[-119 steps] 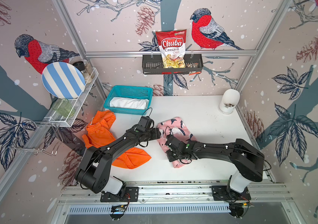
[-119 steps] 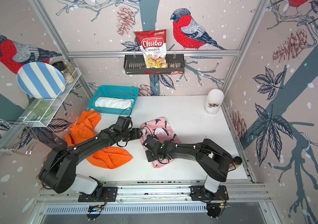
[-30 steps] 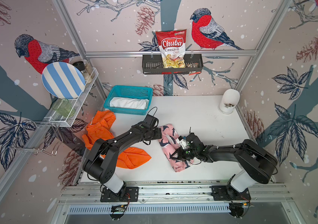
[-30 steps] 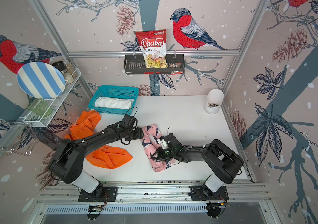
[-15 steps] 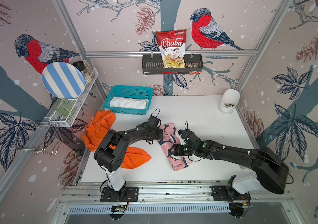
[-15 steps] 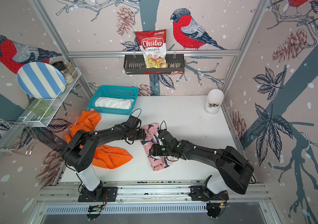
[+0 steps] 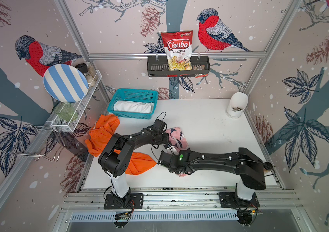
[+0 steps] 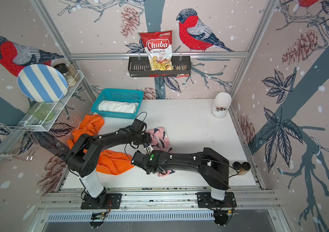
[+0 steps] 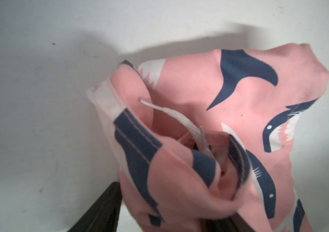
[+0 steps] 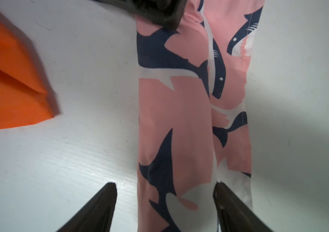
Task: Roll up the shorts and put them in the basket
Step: Roll the shorts at the center of the board.
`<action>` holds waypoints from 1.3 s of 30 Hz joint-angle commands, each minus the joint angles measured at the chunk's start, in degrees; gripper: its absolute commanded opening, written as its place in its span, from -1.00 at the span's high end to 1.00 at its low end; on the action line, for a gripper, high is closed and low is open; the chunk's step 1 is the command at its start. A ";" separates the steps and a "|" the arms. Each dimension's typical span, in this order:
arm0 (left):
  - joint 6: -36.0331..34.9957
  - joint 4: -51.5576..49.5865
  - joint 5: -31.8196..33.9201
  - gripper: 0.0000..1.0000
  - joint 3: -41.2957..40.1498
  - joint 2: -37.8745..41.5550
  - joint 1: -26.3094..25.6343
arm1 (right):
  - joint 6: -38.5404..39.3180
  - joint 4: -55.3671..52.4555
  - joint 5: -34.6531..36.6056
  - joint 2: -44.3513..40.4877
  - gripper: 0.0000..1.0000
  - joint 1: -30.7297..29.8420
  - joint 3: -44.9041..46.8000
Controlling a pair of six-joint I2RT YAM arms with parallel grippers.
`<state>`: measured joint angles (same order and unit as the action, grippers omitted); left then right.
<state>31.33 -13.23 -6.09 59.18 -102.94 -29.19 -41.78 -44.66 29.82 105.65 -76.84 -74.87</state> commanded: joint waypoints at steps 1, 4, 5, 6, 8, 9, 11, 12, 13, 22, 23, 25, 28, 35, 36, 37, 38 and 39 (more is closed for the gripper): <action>0.23 -2.24 -0.32 -0.36 -0.21 -0.94 -0.03 | -2.26 -5.34 6.74 4.58 -0.61 -0.59 -1.07; 0.27 -2.39 -0.33 -0.37 -0.09 -0.97 -0.04 | -2.11 -3.70 7.13 7.10 -0.48 -0.60 -0.20; 0.23 -2.34 -0.23 -0.37 -0.10 -0.91 -0.03 | -1.87 -2.89 6.88 7.32 -0.36 -0.55 0.22; 0.29 -2.43 -0.19 -0.38 0.05 -0.71 0.01 | -1.77 -2.37 6.73 7.17 -0.23 -0.49 0.61; 0.14 -2.90 0.01 -0.39 0.27 -0.23 0.04 | -0.76 -0.64 5.72 5.69 0.16 -0.42 1.28; 0.15 -3.10 0.16 -0.39 0.33 0.06 0.01 | -0.12 0.85 4.39 4.35 0.27 -0.29 1.90; 0.15 -3.69 0.52 -0.42 0.75 1.17 0.18 | 2.19 7.24 -2.48 -0.13 0.44 1.03 4.99; 0.14 -4.14 0.72 -0.43 0.92 1.89 0.23 | 2.71 10.90 -6.70 -2.43 0.50 2.24 6.84; 0.34 -4.47 1.02 -0.46 0.94 2.93 0.28 | 3.02 15.32 -11.65 -5.15 0.54 3.75 9.83; 0.71 -7.99 2.66 -0.53 1.47 11.68 0.73 | -0.91 45.31 -47.60 -19.54 0.62 19.62 32.42; 0.78 -8.21 2.58 -0.54 1.60 12.36 0.76 | -1.59 48.02 -50.42 -19.86 0.62 21.28 34.69; 1.13 -8.30 2.08 -0.54 1.67 13.72 0.72 | -3.18 53.03 -54.89 -20.19 0.62 24.32 38.30; 1.64 -8.34 1.34 -0.54 1.41 15.16 0.50 | -5.54 59.69 -60.66 -20.22 0.63 28.54 42.73; 5.32 -1.18 -5.64 -0.54 -3.56 15.84 -1.52 | -12.61 74.53 -67.84 -19.55 0.67 36.14 53.31; 5.61 -0.84 -5.86 -0.54 -3.44 15.19 -2.22 | -13.22 75.68 -68.18 -19.31 0.68 36.75 54.39; 5.85 -0.46 -5.86 -0.54 -3.10 14.25 -3.19 | -13.74 76.79 -68.53 -19.06 0.68 37.39 55.33; 6.05 -0.04 -5.88 -0.55 -2.74 13.35 -4.05 | -14.10 77.51 -68.72 -18.78 0.68 37.93 56.06; 6.19 0.16 -5.69 -0.54 -2.45 12.61 -4.57 | -14.42 78.07 -68.89 -18.62 0.68 38.41 56.58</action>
<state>36.10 -16.19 -10.17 56.18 -89.03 -32.38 -52.88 29.15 -36.49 86.48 -39.40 -19.68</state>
